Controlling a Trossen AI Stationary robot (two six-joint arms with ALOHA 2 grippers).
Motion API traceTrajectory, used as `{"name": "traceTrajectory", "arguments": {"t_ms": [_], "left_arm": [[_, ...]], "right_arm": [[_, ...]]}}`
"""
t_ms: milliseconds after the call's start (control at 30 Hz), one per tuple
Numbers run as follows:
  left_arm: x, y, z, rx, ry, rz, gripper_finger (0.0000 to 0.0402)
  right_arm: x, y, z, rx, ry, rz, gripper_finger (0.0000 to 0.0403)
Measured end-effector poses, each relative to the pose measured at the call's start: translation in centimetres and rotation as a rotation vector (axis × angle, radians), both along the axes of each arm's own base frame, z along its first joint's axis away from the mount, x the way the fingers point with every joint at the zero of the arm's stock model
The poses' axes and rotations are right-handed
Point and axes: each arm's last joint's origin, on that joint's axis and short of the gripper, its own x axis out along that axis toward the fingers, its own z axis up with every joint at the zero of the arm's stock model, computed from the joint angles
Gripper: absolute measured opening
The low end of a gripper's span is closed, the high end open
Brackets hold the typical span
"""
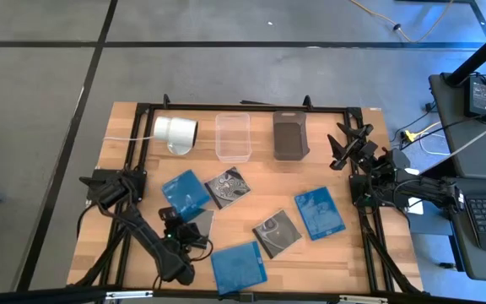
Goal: Pick & place jewel cases by type
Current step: Put the top left blue cd case into the gray bin
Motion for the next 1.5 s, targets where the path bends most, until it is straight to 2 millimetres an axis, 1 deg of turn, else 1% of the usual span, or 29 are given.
{"name": "traceTrajectory", "arguments": {"t_ms": [100,200,367,567,767,867,933,1100,1200,1367,1500], "left_arm": [[0.6,-0.1,0.6,-0.004,-0.025,-0.029,0.0056],[1.1,0.0,1.7,-0.016,-0.069,-0.045,0.0056],[1.4,0.7,3.6,-0.031,-0.133,-0.052,0.0056],[2.3,1.7,6.1,-0.018,-0.192,-0.120,0.0056],[3.8,2.7,8.8,0.069,-0.245,-0.244,0.0056],[4.6,3.2,10.1,0.140,-0.268,-0.307,0.0056],[5.1,3.4,10.8,0.185,-0.274,-0.348,0.0056],[6.2,3.2,11.3,0.303,-0.292,-0.458,0.0056],[6.7,3.1,11.4,0.352,-0.310,-0.490,0.0056],[8.2,3.2,11.4,0.330,-0.325,-0.504,0.0056],[10.5,3.3,11.5,0.255,-0.338,-0.554,0.0056]], "right_arm": [[0.0,0.0,0.0,0.000,0.000,0.001,0.0242],[0.0,0.0,0.0,0.000,0.000,0.001,0.0242],[0.0,0.0,0.0,0.000,-0.001,0.001,0.0242],[0.0,0.0,0.0,0.000,0.000,0.001,0.0242],[0.0,0.0,0.0,-0.004,0.002,0.013,0.0242],[0.1,0.1,0.0,0.017,-0.015,0.075,0.0242],[0.2,0.3,0.0,0.001,-0.011,0.116,0.0242],[0.3,0.7,0.0,-0.061,0.010,0.252,0.0242],[0.4,0.8,0.0,-0.078,0.015,0.292,0.0242],[0.4,0.8,0.0,-0.061,0.006,0.300,0.0242],[0.3,0.8,0.1,-0.064,-0.002,0.300,0.0242]]}}
